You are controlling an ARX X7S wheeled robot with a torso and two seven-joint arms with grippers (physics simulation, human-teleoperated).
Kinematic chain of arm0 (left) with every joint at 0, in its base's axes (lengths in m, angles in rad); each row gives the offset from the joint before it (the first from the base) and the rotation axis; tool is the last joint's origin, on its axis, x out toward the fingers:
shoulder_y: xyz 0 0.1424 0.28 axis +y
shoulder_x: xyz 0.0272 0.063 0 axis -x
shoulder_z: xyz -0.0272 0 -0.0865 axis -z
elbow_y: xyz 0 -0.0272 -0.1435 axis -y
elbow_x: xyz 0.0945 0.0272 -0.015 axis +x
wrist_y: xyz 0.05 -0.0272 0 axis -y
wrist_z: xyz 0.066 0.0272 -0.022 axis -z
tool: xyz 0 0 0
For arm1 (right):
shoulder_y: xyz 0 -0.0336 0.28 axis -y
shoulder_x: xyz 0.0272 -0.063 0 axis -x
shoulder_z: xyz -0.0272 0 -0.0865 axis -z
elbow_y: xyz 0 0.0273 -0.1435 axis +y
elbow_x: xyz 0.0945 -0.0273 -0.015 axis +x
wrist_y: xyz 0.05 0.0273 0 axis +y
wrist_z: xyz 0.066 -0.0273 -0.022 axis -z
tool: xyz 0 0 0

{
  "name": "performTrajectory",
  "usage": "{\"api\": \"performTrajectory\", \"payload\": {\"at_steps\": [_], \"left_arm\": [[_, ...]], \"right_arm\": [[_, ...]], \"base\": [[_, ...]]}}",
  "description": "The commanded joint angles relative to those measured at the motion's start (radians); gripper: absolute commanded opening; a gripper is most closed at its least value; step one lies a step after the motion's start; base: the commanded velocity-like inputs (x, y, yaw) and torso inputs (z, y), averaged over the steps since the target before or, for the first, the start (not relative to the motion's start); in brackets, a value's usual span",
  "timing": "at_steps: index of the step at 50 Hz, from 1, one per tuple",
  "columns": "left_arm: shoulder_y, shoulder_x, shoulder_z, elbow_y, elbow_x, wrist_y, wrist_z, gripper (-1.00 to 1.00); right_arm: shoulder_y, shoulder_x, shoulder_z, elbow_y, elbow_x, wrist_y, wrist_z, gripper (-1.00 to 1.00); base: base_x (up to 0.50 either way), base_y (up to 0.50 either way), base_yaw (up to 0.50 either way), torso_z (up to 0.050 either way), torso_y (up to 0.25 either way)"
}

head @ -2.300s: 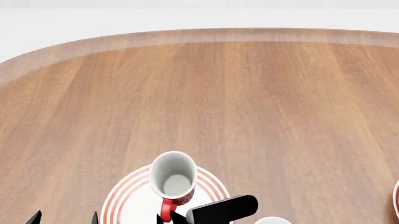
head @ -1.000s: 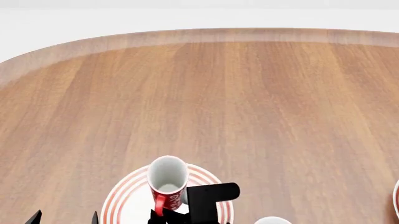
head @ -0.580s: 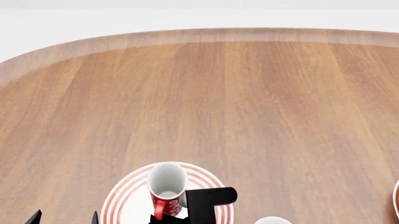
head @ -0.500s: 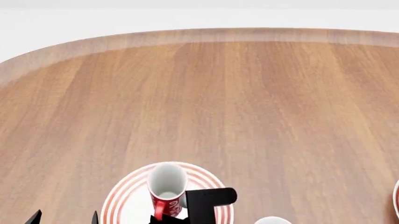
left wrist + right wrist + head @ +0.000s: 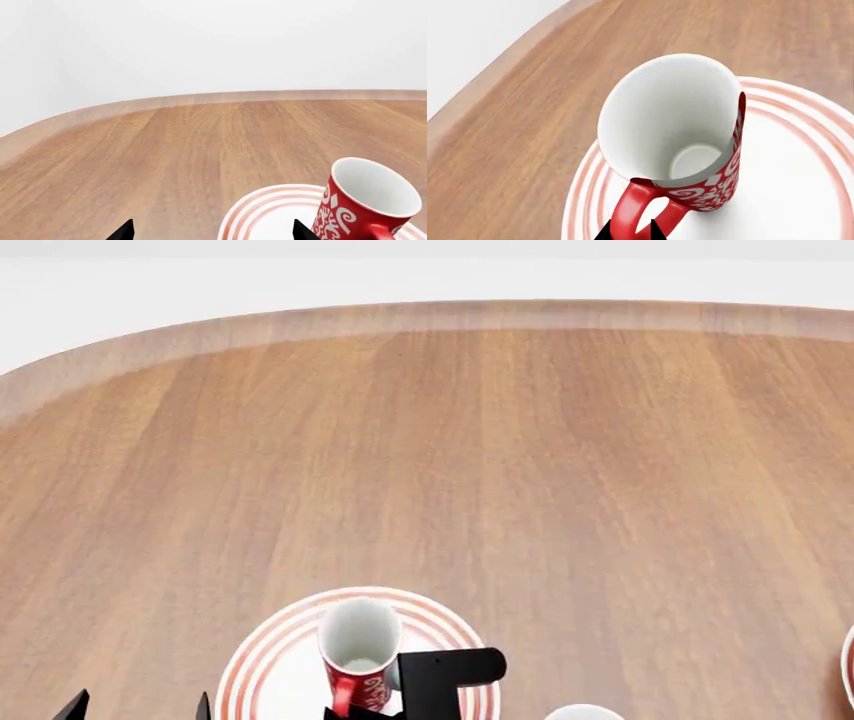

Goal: Put the red mug on the left plate.

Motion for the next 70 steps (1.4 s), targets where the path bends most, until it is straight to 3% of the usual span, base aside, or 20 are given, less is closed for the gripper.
{"api": "performTrajectory", "payload": {"at_steps": [1,8,9,32,46,57,70], "left_arm": [[0.0,-0.002,0.003,0.0,-0.001,0.002,-0.003,1.0],[-0.002,-0.002,0.005,-0.003,-0.002,0.003,-0.004,1.0],[-0.002,-0.003,0.005,-0.001,-0.002,0.002,-0.004,1.0],[-0.002,-0.007,0.01,-0.001,-0.005,0.006,-0.009,1.0],[0.021,-0.035,0.002,0.089,-0.001,-0.011,-0.037,1.0],[0.044,-0.091,-0.008,0.307,-0.059,-0.132,-0.065,1.0],[0.053,-0.136,-0.007,0.429,-0.068,-0.197,-0.083,1.0]], "right_arm": [[0.009,-0.005,0.0,0.016,-0.005,-0.008,-0.01,-1.0],[0.012,-0.005,-0.005,0.018,-0.002,-0.005,-0.012,-1.0],[0.012,-0.004,-0.005,0.018,0.001,-0.003,-0.014,1.0],[0.016,0.004,-0.003,0.008,0.025,0.003,0.0,1.0],[-0.059,0.087,0.017,-0.208,0.054,0.008,0.081,1.0],[-0.119,0.164,0.031,-0.427,0.062,0.009,0.174,1.0],[-0.146,0.218,0.046,-0.588,0.082,0.023,0.236,1.0]], "base": [[0.0,0.0,0.0,0.0,0.0],[0.0,0.0,0.0,0.0,0.0],[0.0,0.0,0.0,0.0,0.0],[0.0,0.0,0.0,0.0,0.0],[0.0,0.0,0.0,0.0,0.0],[0.0,0.0,0.0,0.0,0.0],[0.0,0.0,0.0,0.0,0.0]]}}
